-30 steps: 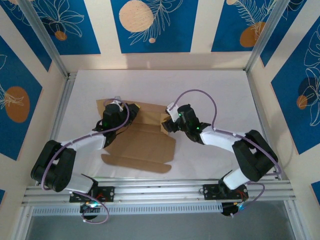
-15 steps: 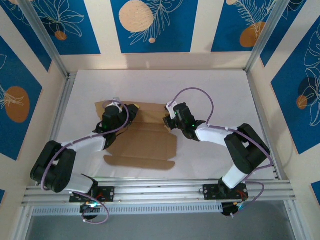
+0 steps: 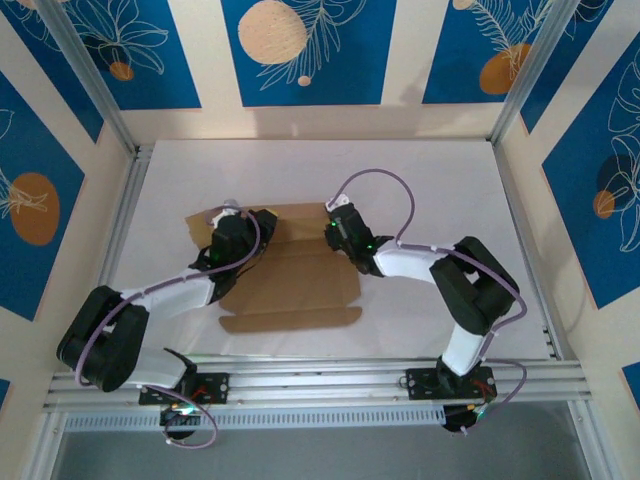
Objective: Fold the paper box
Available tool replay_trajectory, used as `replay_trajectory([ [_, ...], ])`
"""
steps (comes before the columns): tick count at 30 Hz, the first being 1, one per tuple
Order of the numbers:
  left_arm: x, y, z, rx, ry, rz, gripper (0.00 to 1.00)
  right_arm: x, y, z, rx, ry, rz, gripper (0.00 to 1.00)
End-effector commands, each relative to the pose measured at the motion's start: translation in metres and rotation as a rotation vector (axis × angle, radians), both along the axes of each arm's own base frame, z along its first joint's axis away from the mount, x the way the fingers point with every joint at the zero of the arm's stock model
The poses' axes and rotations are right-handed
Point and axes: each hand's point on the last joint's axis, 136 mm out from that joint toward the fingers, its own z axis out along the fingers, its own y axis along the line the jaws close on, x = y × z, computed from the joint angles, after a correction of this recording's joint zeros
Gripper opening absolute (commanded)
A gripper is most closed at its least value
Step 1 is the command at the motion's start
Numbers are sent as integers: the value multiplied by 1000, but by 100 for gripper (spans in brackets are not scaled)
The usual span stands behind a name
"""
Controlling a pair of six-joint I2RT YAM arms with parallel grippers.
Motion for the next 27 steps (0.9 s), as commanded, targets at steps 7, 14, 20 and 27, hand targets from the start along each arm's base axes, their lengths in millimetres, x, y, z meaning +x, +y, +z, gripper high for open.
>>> replay_trajectory([
  [7, -42, -36, -40, 9, 174, -161, 0, 18, -66, -11, -188, -13, -472, 6],
  [14, -43, -43, -36, -3, 181, -168, 0, -2, -101, -7, -262, 34, -821, 0],
  [20, -44, -43, -37, -2, 182, -167, 0, 1, -87, -17, -251, 37, -747, 0],
  [27, -45, -43, -39, 3, 174, -170, 0, 23, -24, -20, -40, 11, -278, 41],
])
